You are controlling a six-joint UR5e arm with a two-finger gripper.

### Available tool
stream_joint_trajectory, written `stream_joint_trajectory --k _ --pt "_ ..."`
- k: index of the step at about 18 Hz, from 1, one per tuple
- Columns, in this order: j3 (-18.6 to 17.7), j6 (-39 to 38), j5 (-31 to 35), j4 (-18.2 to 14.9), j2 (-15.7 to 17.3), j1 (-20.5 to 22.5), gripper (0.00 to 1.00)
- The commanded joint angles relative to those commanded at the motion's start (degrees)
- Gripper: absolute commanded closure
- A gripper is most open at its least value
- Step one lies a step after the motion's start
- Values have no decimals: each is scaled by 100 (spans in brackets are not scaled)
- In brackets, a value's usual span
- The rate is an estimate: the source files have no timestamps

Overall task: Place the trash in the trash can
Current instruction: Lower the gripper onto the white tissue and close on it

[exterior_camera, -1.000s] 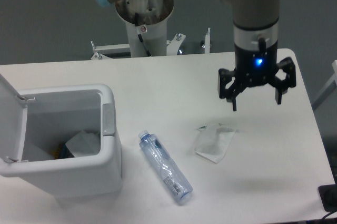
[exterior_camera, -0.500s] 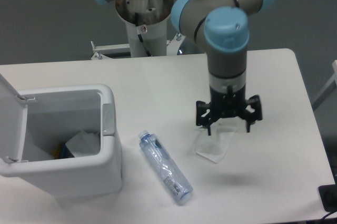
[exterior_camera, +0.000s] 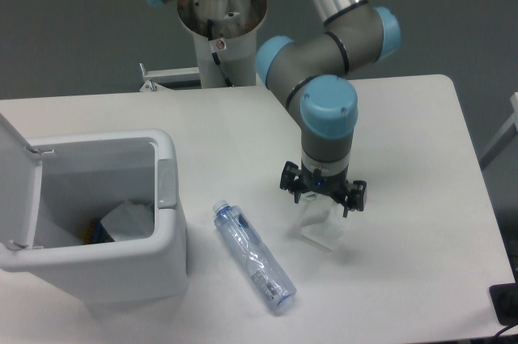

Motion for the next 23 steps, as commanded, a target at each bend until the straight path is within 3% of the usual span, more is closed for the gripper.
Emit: stream_joint_trajectory --k 6,7,8,11,12,17,21,23 --pt "-281 133 0 63 -62 0 1" --pt "-325 133 0 71 -36 0 12" --pt "-326 141 0 63 -18 0 40" --pt "-326 115 17 54 -1 0 93" --pt "-326 106 26 45 17 -9 100" --pt "-238 62 18 1 192 -9 100" --pt "-194 54 -105 -78 658 114 100" --pt "-72 -287 -472 -69 868 132 100"
